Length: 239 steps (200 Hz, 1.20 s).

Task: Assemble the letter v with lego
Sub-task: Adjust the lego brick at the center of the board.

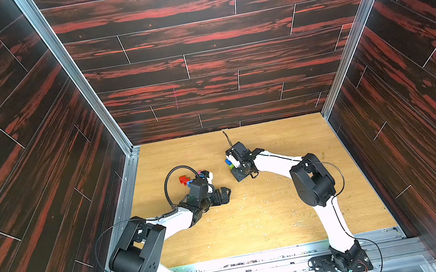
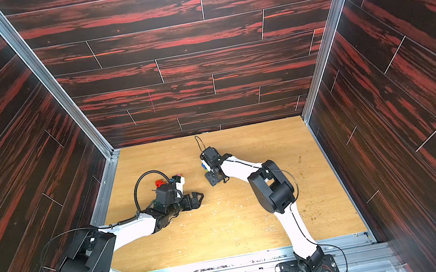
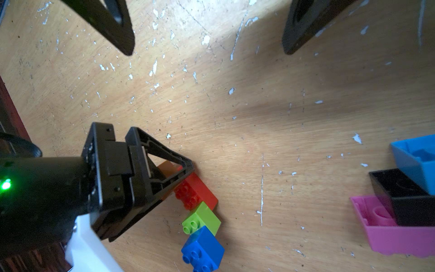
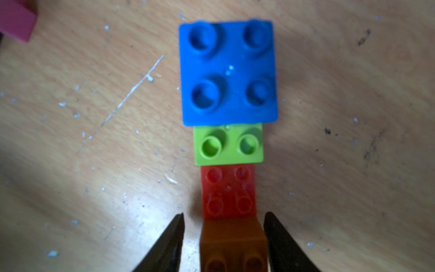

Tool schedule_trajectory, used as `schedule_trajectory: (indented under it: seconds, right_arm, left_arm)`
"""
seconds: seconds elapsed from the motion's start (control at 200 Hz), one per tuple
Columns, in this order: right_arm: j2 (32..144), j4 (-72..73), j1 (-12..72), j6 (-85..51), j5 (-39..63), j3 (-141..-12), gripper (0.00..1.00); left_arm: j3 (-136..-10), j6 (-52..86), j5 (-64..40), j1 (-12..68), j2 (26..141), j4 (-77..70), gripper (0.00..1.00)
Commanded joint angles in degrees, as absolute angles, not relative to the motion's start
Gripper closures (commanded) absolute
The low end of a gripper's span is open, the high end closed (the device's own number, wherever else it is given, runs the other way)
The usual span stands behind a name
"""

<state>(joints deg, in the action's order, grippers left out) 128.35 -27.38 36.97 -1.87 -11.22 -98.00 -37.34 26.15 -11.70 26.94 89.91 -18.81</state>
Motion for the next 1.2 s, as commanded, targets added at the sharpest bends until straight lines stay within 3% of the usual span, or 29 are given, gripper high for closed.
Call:
schedule_trajectory:
  seconds: [0.0, 0.246, 0.681, 1.192]
  right_arm:
    - [130.8, -27.9, 37.1, -2.0, -11.6, -99.4, 0.50]
    - [131.7, -28.2, 37.0, -1.8, -11.6, -99.7, 0.51]
    - [131.2, -28.5, 36.5, -1.1, -9.0, -98.8, 0.71]
    - [131.0, -39.8, 35.5, 4.3, 22.3, -101.3, 0.73]
  left_arm:
    - [-36.7, 26.0, -11.1, 26.6, 87.9, -18.2, 0.00]
    - [-36.3, 26.1, -10.9, 26.7, 87.6, -18.2, 0.00]
    - [-36.2, 26.0, -10.3, 26.6, 86.5, -17.1, 0.00]
    - [-35.2, 27.2, -9.4, 26.6, 80.8, -13.4, 0.00]
